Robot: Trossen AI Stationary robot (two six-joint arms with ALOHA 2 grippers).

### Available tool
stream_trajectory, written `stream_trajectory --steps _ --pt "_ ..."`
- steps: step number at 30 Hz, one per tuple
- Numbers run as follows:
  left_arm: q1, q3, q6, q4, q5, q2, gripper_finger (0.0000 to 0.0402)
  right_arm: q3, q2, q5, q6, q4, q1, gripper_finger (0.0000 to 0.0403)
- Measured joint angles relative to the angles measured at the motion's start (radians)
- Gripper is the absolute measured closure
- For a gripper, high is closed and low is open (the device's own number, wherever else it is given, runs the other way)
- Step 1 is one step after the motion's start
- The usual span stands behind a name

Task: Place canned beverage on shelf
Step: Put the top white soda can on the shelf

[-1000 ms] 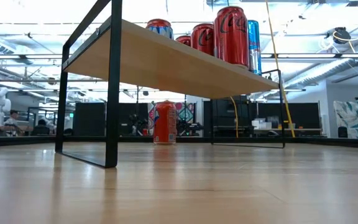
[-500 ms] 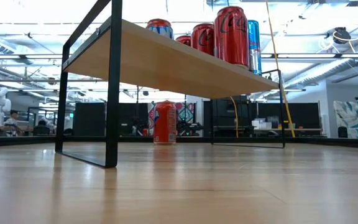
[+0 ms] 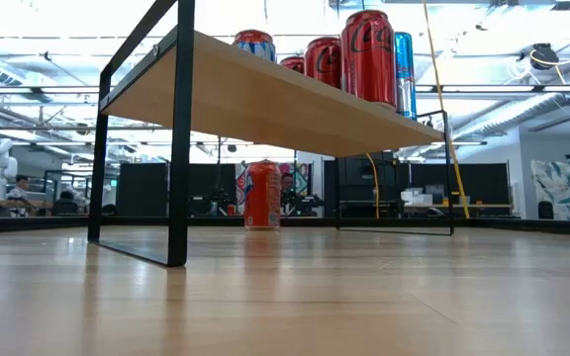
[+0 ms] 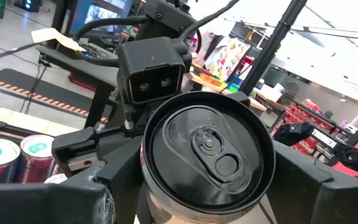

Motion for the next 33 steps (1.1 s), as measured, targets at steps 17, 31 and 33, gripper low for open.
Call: stream_trajectory --steps 17,31,33 --pt "0.000 0.000 -0.094 0.027 -0.133 -0.028 0.0040 -0.002 -0.033 -0.034 0.010 0.026 -0.030 0.0182" --pt "0.001 0.000 -0.124 0.247 -0.251 -0.065 0.0015 0.000 -0.076 -0.339 0.177 0.220 -0.058 0.0179" --pt "-0.006 0.000 -0.124 0.266 -0.253 -0.065 0.0015 -0.001 -0.073 -0.370 0.211 0.238 -0.058 0.0179"
